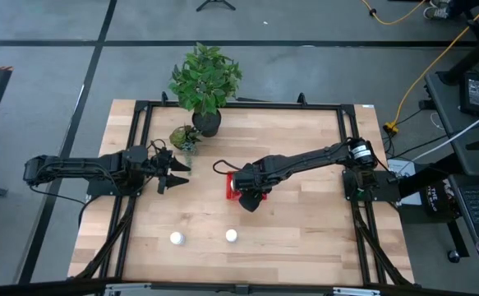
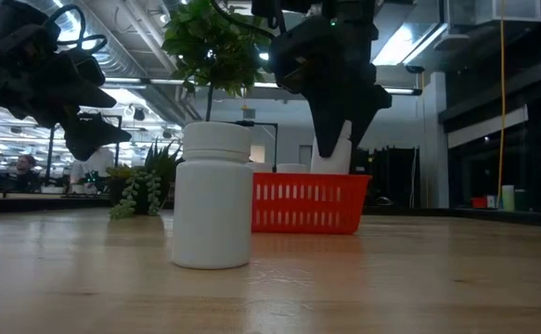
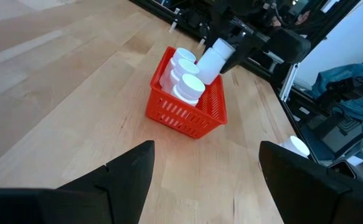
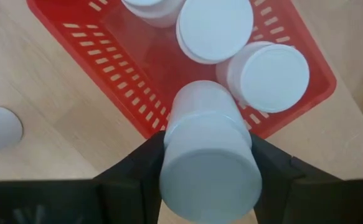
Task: Pick and place pill bottles into a basket
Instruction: Put the white pill bottle into the red bin
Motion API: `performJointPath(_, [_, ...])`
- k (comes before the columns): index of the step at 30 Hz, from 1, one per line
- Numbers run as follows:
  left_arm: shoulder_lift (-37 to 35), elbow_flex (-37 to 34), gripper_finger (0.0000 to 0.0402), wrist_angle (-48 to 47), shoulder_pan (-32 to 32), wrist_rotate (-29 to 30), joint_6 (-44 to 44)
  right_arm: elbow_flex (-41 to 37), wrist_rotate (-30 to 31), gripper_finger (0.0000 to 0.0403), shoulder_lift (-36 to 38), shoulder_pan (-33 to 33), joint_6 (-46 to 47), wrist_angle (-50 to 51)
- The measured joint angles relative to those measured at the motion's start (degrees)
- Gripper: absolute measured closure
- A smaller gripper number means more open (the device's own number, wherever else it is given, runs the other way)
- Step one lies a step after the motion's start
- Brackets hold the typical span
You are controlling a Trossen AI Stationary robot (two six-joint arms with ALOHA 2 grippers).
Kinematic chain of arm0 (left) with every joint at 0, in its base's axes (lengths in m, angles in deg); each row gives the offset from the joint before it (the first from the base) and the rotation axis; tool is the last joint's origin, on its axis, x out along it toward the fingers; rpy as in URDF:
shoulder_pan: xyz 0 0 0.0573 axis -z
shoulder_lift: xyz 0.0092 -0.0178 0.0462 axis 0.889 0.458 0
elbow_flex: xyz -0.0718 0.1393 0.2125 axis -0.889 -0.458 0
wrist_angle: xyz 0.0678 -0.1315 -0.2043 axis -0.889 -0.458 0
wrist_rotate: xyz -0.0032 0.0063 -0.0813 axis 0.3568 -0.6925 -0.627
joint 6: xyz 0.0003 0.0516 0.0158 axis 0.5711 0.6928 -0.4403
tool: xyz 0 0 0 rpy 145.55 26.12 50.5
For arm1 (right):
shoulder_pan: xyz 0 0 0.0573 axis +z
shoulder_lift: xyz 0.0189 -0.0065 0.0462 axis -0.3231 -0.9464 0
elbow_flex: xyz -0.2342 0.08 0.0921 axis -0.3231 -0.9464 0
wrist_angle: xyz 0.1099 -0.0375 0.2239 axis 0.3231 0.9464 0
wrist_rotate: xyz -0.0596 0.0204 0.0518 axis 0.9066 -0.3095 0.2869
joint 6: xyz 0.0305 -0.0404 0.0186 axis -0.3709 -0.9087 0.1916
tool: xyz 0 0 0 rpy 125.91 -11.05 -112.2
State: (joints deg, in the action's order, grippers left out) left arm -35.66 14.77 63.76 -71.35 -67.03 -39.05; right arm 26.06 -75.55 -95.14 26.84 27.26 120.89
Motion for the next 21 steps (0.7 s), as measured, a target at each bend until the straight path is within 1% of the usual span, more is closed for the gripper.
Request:
performJointPath(7, [0.00, 0.00, 0.0121, 0.00, 0.00, 0.00, 0.00, 0.02, -0.20, 0.0232, -0.97, 0.00, -0.01, 0.03])
performJointPath(14, [0.02, 0.00, 0.0121, -0.01, -0.02, 0.00, 0.00, 0.02, -4.20, 0.0232, -4.64, 0.00, -1.48, -0.13])
performJointPath(21, [0.00, 0.00, 0.0121, 0.00, -0.01, -0.03, 0.00, 0.00, -4.50, 0.0232, -5.20, -0.05, -1.12, -0.31])
